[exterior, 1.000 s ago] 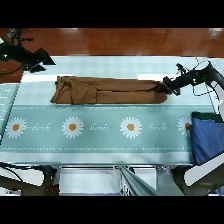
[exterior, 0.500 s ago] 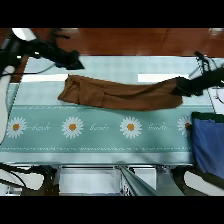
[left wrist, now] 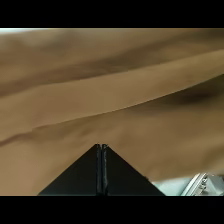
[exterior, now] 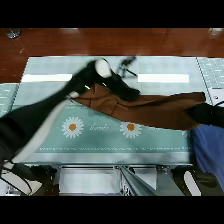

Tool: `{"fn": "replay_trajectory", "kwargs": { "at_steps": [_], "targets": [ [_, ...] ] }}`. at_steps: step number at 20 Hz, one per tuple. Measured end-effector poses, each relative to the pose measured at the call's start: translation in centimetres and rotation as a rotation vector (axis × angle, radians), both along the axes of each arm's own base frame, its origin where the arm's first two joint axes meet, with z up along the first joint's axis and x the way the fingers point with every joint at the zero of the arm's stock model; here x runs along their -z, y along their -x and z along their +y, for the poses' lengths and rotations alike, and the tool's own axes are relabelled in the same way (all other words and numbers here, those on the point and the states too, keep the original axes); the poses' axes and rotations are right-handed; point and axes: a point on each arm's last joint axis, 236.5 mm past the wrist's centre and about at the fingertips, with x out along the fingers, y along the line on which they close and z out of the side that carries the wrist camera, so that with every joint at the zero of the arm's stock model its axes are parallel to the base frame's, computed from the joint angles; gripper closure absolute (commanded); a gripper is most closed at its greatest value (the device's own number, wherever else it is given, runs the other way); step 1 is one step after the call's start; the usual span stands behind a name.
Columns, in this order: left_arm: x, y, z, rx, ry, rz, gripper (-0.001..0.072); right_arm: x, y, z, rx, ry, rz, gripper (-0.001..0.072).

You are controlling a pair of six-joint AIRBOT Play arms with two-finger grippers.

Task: Fold the shirts.

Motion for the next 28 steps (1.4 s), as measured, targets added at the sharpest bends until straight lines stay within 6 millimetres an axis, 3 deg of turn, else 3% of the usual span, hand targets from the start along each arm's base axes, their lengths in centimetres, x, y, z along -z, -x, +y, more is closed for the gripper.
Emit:
{"fn": "replay_trajectory", "kwargs": {
  "at_steps": [4,6,7,9,10,12,13,15,17,20,22,23,24,25,26,28],
  "targets": [
    [4.4,6.7,-4.8,0.088,-0.045,0.072,0.0685,-1.1,0.2,0.7,0.007,-0.035,-0.048,0.0684],
    [5.1,8.6,-6.3,0.114,-0.042,0.089,0.0685,-1.5,0.0,1.1,0.010,-0.054,-0.066,0.0684],
    [4.8,8.3,-6.5,0.114,-0.035,0.083,0.0686,-1.6,0.0,1.2,0.010,-0.063,-0.068,0.0684],
    [3.6,5.9,-5.7,0.089,-0.025,0.067,0.0686,-1.6,-0.3,1.6,0.003,-0.081,-0.063,0.0684],
    [2.7,3.9,-4.4,0.069,-0.031,0.055,0.0686,-1.5,-0.5,1.8,-0.008,-0.090,-0.057,0.0684],
    [0.5,-1.5,0.3,-0.012,-0.056,0.013,0.0686,-1.5,-1.2,3.2,-0.057,-0.127,-0.047,0.0684],
    [-1.0,-4.0,3.4,-0.062,-0.073,-0.001,0.0686,-1.6,-1.8,4.1,-0.091,-0.143,-0.041,0.0684],
    [-5.6,-9.1,11.0,-0.200,-0.080,-0.066,0.0685,-1.9,-3.7,6.6,-0.169,-0.172,-0.035,0.0684],
    [-11.4,-11.8,18.8,-0.323,-0.069,-0.181,0.0686,-2.3,-6.5,10.3,-0.267,-0.192,-0.035,0.0684],
    [-18.9,-10.3,28.7,-0.498,-0.053,-0.363,0.0686,-1.2,-10.7,17.5,-0.409,-0.207,0.005,0.0684],
    [-21.0,-6.5,32.8,-0.591,-0.046,-0.436,0.0685,0.9,-13.0,22.8,-0.495,-0.208,0.049,0.0683],
    [-21.1,-4.5,34.1,-0.638,-0.039,-0.458,0.0685,2.2,-14.1,25.5,-0.530,-0.209,0.069,0.0650],
    [-20.3,-2.3,35.0,-0.679,-0.035,-0.456,0.0685,3.8,-14.9,27.8,-0.552,-0.210,0.096,0.0309],
    [-19.3,-0.6,35.4,-0.712,-0.028,-0.447,0.0685,5.4,-15.6,29.8,-0.570,-0.212,0.120,0.0096],
    [-17.9,0.9,35.7,-0.740,-0.017,-0.432,0.0685,7.1,-16.1,31.7,-0.581,-0.221,0.152,0.0096],
    [-15.0,3.4,35.8,-0.779,-0.005,-0.383,0.0685,9.4,-17.0,33.1,-0.587,-0.230,0.204,0.0097]
  ]
}}
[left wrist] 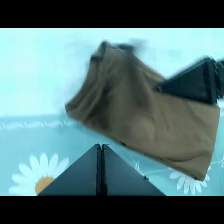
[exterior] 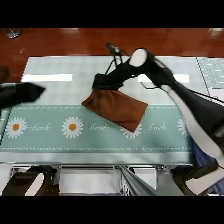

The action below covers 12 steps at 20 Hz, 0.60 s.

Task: Fold the shirts.

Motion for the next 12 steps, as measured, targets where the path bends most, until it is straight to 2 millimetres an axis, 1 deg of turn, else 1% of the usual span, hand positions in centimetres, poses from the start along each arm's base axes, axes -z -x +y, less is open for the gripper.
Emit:
{"fn": "replay_trajectory", "kwargs": {
  "at_steps": [1,2,3,5,6,7,8,9,10,11,12],
  "targets": [
    [1.3,0.7,0.2,-0.016,0.008,0.016,0.0685,0.0,-0.5,-0.3,-0.004,0.000,0.011,0.0097],
    [2.4,1.4,0.2,-0.024,0.017,0.034,0.0685,-0.7,-1.3,-1.4,0.000,-0.004,0.015,0.0097],
    [3.1,1.7,0.2,-0.030,0.025,0.042,0.0685,-1.9,-2.1,-3.2,0.010,0.001,0.002,0.0097],
    [4.1,2.2,0.2,-0.039,0.031,0.058,0.0685,-5.9,-3.5,-9.2,0.050,0.056,-0.077,0.0097],
    [4.3,2.4,0.2,-0.039,0.036,0.063,0.0685,-7.2,-3.6,-13.4,0.088,0.131,-0.117,0.0097],
    [4.6,2.5,0.2,-0.041,0.037,0.067,0.0684,-7.9,-3.1,-17.4,0.134,0.212,-0.141,0.0097],
    [4.7,2.5,0.2,-0.043,0.037,0.066,0.0684,-8.5,-2.1,-21.5,0.210,0.280,-0.159,0.0098],
    [4.9,2.6,0.2,-0.043,0.039,0.070,0.0685,-8.2,-0.8,-24.8,0.293,0.328,-0.164,0.0098],
    [5.0,2.6,0.2,-0.046,0.040,0.069,0.0685,-6.8,1.2,-27.7,0.384,0.366,-0.144,0.0098],
    [5.1,2.4,0.3,-0.053,0.043,0.067,0.0685,-4.9,3.2,-29.4,0.477,0.361,-0.122,0.0103],
    [5.4,2.5,0.3,-0.054,0.043,0.070,0.0685,-2.5,5.0,-30.1,0.558,0.335,-0.090,0.0107]
  ]
}}
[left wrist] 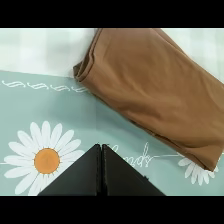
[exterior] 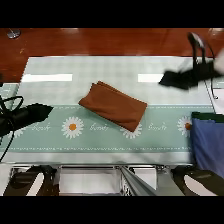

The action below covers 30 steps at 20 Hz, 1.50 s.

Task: Fold the shirts.

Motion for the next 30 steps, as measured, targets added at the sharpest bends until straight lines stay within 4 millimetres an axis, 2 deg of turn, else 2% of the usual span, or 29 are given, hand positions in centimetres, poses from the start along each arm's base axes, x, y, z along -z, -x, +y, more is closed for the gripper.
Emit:
{"fn": "replay_trajectory", "kwargs": {
  "at_steps": [1,3,5,7,10,11,12,13,14,16,18,20,22,24,26,28,30],
  "targets": [
    [0.2,0.0,0.0,-0.001,0.001,0.004,0.0685,2.8,1.8,0.1,0.079,-0.066,0.018,0.0107],
    [0.5,-0.1,-0.1,-0.002,0.010,0.013,0.0685,7.4,4.4,2.0,0.165,-0.218,0.066,0.0107],
    [0.8,-0.2,-0.4,-0.002,0.025,0.027,0.0685,11.0,6.0,3.5,0.192,-0.299,0.132,0.0107],
    [1.2,-0.3,-0.7,-0.001,0.045,0.046,0.0685,13.2,6.6,5.3,0.176,-0.360,0.208,0.0107],
    [1.6,-0.4,-1.2,0.009,0.062,0.065,0.0685,14.3,6.1,9.3,0.083,-0.456,0.293,0.0108],
    [1.7,-0.4,-1.4,0.015,0.064,0.069,0.0685,14.4,5.9,10.8,0.043,-0.481,0.318,0.0168],
    [1.7,-0.3,-1.7,0.023,0.068,0.072,0.0685,14.5,5.3,12.1,0.007,-0.496,0.330,0.0370],
    [1.7,-0.3,-1.9,0.030,0.068,0.073,0.0684,14.6,4.8,13.1,-0.023,-0.508,0.341,0.0651],
    [1.7,-0.2,-2.1,0.037,0.070,0.075,0.0684,14.0,3.8,14.2,-0.054,-0.528,0.335,0.0684],
    [1.8,-0.1,-2.5,0.053,0.070,0.077,0.0684,11.9,1.6,15.9,-0.149,-0.551,0.291,0.0685],
    [1.8,0.1,-2.8,0.065,0.072,0.079,0.0684,7.6,-1.5,17.2,-0.259,-0.551,0.195,0.0685],
    [1.8,0.1,-3.0,0.070,0.072,0.078,0.0685,2.1,-4.4,17.6,-0.354,-0.510,0.082,0.0684],
    [1.7,0.1,-3.0,0.071,0.073,0.074,0.0684,-3.6,-6.6,17.0,-0.430,-0.428,-0.031,0.0684],
    [1.6,-0.1,-3.0,0.069,0.073,0.068,0.0685,-9.5,-8.7,14.9,-0.449,-0.319,-0.156,0.0685],
    [1.5,-0.1,-3.1,0.068,0.077,0.064,0.0684,-14.4,-9.9,11.2,-0.420,-0.193,-0.244,0.0685],
    [1.5,-0.2,-3.1,0.067,0.078,0.062,0.0685,-17.4,-9.8,6.8,-0.350,-0.096,-0.276,0.0685],
    [1.4,-0.2,-3.1,0.066,0.080,0.060,0.0684,-19.2,-9.0,1.8,-0.250,-0.021,-0.276,0.0685]
  ]
}}
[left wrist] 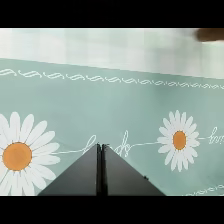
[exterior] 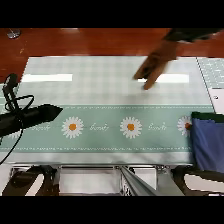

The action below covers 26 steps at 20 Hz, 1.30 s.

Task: Fold the shirts.

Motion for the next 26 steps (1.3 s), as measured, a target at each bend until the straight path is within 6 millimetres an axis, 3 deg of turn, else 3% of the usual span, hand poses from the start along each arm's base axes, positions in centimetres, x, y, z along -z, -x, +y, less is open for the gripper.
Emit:
{"fn": "replay_trajectory", "kwargs": {
  "at_steps": [4,7,10,14,15,16,17,18,19,21,22,23,24,26],
  "targets": [
    [-0.1,-0.1,0.0,-0.002,0.002,-0.003,0.0684,-0.1,4.0,-10.8,0.293,0.074,0.088,0.0687],
    [-0.1,-0.1,0.0,-0.002,0.002,-0.003,0.0684,1.5,9.4,-17.2,0.507,0.082,0.178,0.0686],
    [-0.3,-0.4,0.1,-0.010,0.003,-0.017,0.0684,3.8,16.4,-21.7,0.723,0.088,0.268,0.0684],
    [-0.6,-0.9,0.2,-0.023,0.005,-0.037,0.0684,8.3,28.5,-26.7,1.095,0.186,0.481,0.0681],
    [-0.6,-1.0,0.3,-0.025,0.006,-0.041,0.0684,9.5,31.5,-27.0,1.178,0.206,0.535,0.0569],
    [-0.6,-1.0,0.3,-0.027,0.006,-0.044,0.0684,10.5,33.6,-26.9,1.235,0.215,0.572,0.0297],
    [-0.7,-1.1,0.3,-0.029,0.006,-0.046,0.0684,11.5,35.6,-26.8,1.291,0.230,0.608,0.0072],
    [-0.7,-1.3,0.3,-0.032,0.007,-0.048,0.0684,12.2,36.9,-26.9,1.332,0.245,0.630,0.0087],
    [-0.7,-1.5,0.4,-0.034,0.005,-0.055,0.0684,12.5,37.2,-27.4,1.351,0.254,0.623,0.0087],
    [-1.3,-2.7,0.5,-0.037,-0.002,-0.079,0.0684,11.9,35.2,-28.3,1.328,0.222,0.555,0.0137],
    [-1.9,-3.6,0.5,-0.038,-0.003,-0.091,0.0684,11.3,33.2,-28.7,1.302,0.182,0.500,0.0314],
    [-2.8,-4.7,0.4,-0.036,-0.001,-0.108,0.0685,10.4,30.2,-28.7,1.248,0.114,0.424,0.0525],
    [-4.1,-6.1,0.1,-0.030,0.006,-0.131,0.0685,9.1,26.2,-28.2,1.163,0.033,0.324,0.0684],
    [-7.9,-9.4,-1.3,0.012,0.040,-0.198,0.0686,5.5,17.6,-25.2,0.909,-0.098,0.103,0.0684]
  ]
}}
